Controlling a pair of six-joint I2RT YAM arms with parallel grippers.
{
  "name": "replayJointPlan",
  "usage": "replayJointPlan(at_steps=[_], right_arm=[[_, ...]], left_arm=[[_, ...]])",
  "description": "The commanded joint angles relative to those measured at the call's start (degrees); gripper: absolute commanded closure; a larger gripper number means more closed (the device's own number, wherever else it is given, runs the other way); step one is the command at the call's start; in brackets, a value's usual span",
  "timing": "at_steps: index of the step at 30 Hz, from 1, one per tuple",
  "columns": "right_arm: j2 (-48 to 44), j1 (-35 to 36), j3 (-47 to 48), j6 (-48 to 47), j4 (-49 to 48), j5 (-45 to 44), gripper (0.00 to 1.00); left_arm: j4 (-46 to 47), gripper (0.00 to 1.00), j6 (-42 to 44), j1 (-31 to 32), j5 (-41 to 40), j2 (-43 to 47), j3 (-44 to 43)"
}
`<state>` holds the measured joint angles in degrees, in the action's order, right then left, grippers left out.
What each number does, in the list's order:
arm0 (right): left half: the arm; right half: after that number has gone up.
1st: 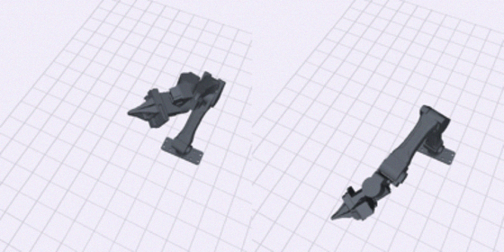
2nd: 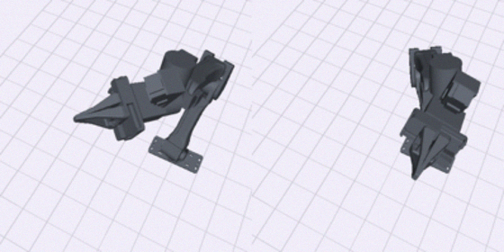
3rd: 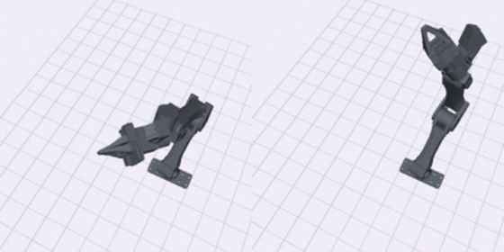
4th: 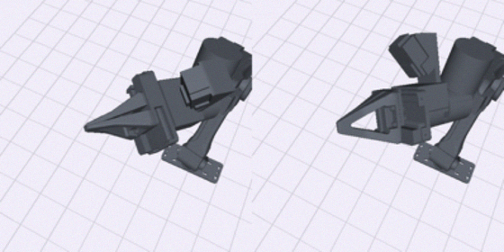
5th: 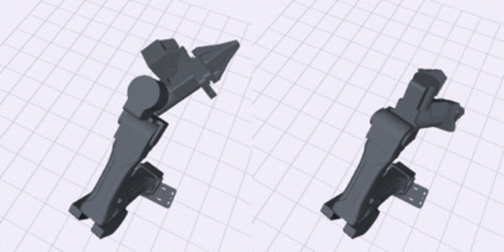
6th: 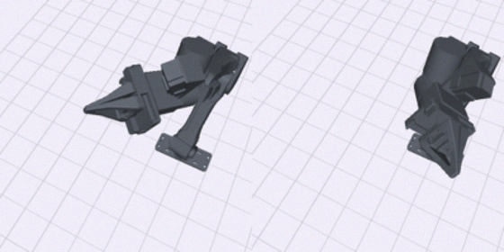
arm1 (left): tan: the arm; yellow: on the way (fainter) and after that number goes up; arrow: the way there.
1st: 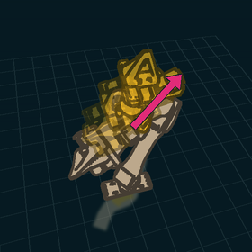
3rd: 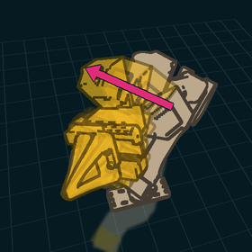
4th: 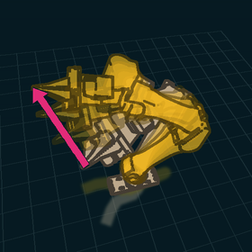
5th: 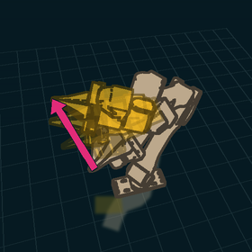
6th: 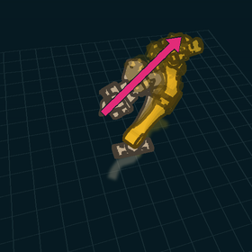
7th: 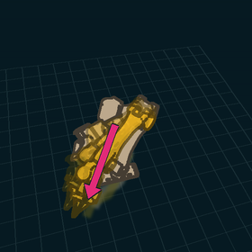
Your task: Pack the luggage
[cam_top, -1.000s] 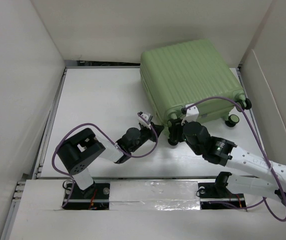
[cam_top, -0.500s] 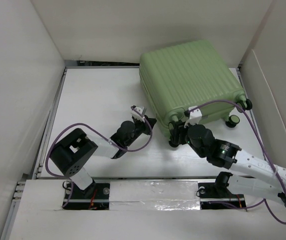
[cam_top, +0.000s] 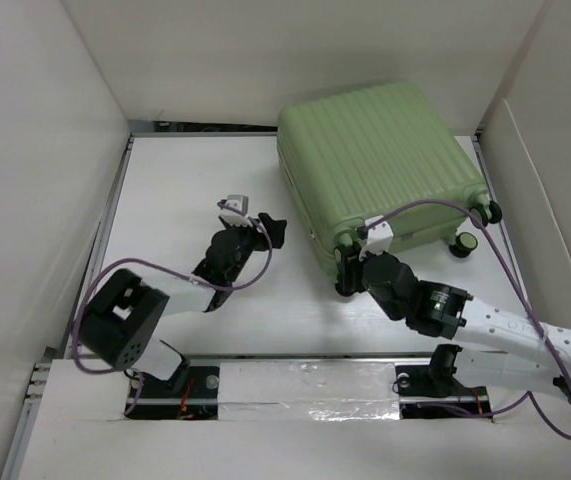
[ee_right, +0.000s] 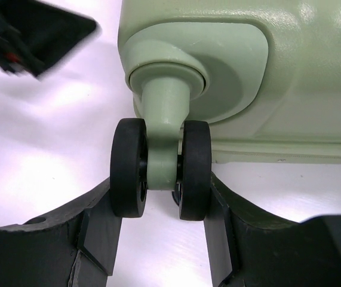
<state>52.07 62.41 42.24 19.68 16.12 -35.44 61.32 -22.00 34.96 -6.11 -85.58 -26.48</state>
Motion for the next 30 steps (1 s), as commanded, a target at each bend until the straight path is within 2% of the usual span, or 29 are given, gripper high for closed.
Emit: replayJointPlan(at_steps=[1, 5, 7, 8, 9, 17, 21, 23, 24, 25, 27, 28, 30], right_arm=[[1.71, 5.61, 6.97, -2.28, -7.59, 3.19, 1.00], [6.98, 9.12, 10.31, -3.68, -10.40, 4.50, 1.00], [10.32, 10.19, 11.54, -4.21, -13.20, 7.12, 1.00], [11.46, 10.97, 12.77, -4.65, -14.09, 8.36, 1.00], [13.82, 10.98, 13.48, -4.91, -14.97, 9.41, 1.00], [22.10, 18.18, 20.86, -6.32, -18.58, 12.50, 1.00], [22.98, 20.63, 22.36, -6.59, -20.16, 14.87, 1.00], [22.99, 21.43, 22.97, -6.85, -20.08, 14.61, 0.96], [23.07, 21.96, 23.15, -7.11, -19.90, 14.44, 0.92], [22.99, 21.96, 23.50, -7.20, -19.55, 13.74, 0.73], [22.55, 21.96, 24.03, -7.11, -17.45, 12.60, 0.44], [22.20, 21.96, 24.47, -7.29, -16.31, 11.02, 0.00], [20.36, 21.96, 25.08, -7.64, -12.61, 9.00, 0.00]], left_arm=[[0.92, 0.22, -4.62, -0.07, -7.14, 10.94, 3.45], [-10.04, 0.21, -8.93, -0.07, -12.43, 27.52, 4.68], [-13.32, 0.21, -11.21, -0.07, -14.45, 32.30, 4.60], [-16.55, 0.15, -11.83, -0.07, -14.89, 36.41, 4.42], [-17.80, 0.01, -12.27, -0.07, -15.24, 38.19, 4.16], [-30.63, 0.01, -15.44, -0.07, -17.80, 52.08, 1.70], [-34.24, 0.01, -16.67, -0.07, -16.75, 54.82, -0.93], [-36.43, 0.01, -17.11, -0.07, -15.69, 55.61, -1.99], [-37.06, 0.01, -17.11, -0.07, -15.34, 55.96, -2.78], [-37.41, 0.01, -17.20, -0.07, -14.29, 56.22, -3.14], [-38.38, 0.01, -17.20, -0.07, -13.32, 56.93, -4.10], [-38.73, 0.01, -17.11, -0.07, -12.36, 57.19, -4.54], [-39.96, 0.01, -16.85, -0.07, -11.82, 58.24, -5.51]])
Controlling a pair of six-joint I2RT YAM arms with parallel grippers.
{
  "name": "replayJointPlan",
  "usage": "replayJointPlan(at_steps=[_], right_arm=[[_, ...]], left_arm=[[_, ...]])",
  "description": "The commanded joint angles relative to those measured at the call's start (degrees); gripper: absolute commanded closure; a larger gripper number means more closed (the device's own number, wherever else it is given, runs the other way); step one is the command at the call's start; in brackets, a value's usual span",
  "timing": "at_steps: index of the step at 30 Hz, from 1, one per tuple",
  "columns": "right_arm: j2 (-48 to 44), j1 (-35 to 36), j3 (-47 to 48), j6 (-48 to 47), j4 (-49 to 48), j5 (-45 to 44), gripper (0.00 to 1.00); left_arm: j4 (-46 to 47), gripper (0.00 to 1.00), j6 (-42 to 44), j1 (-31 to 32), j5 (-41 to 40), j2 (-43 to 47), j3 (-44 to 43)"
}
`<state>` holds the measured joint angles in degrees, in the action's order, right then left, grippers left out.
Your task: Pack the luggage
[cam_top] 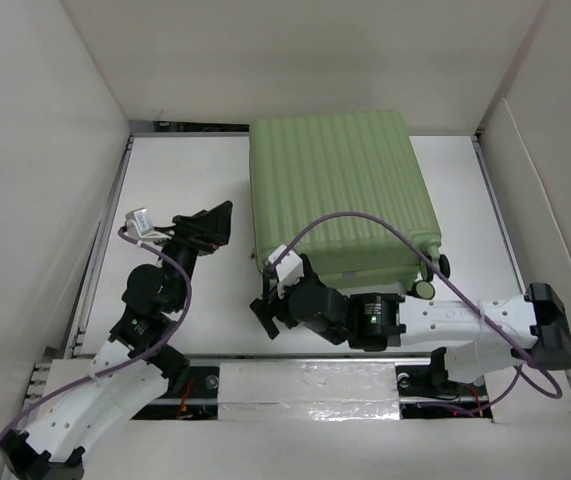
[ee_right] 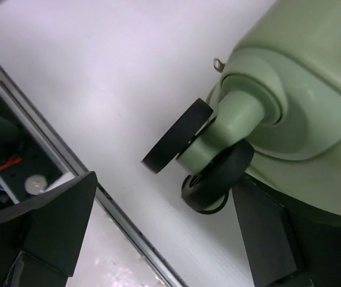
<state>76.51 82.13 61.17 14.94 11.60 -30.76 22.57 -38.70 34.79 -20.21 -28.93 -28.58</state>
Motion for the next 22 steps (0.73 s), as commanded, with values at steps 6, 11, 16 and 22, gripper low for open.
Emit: replayJointPlan(at_steps=[6, 11, 16, 22], right_arm=[[-14.18, 2.25, 5.20, -7.37, -2.81, -5.16, 0.00], [-31.89, 1.73, 1.77, -11.51, 0.95, -26.15, 0.00], [-50.38, -2.93, -2.53, -12.21, 3.26, -35.76, 0.00], [-63.75, -2.94, -9.13, -13.10, 0.36, -37.79, 0.00]], left_arm=[[-4.63, 0.01, 2.31, 0.11, 3.68, 5.54, -5.61], [-10.06, 0.01, 5.21, 0.11, 5.18, 7.48, -9.73], [-15.53, 0.01, 8.46, 0.11, 4.56, 8.62, -14.31], [-15.10, 0.01, 8.55, 0.11, 3.77, 8.45, -13.08]])
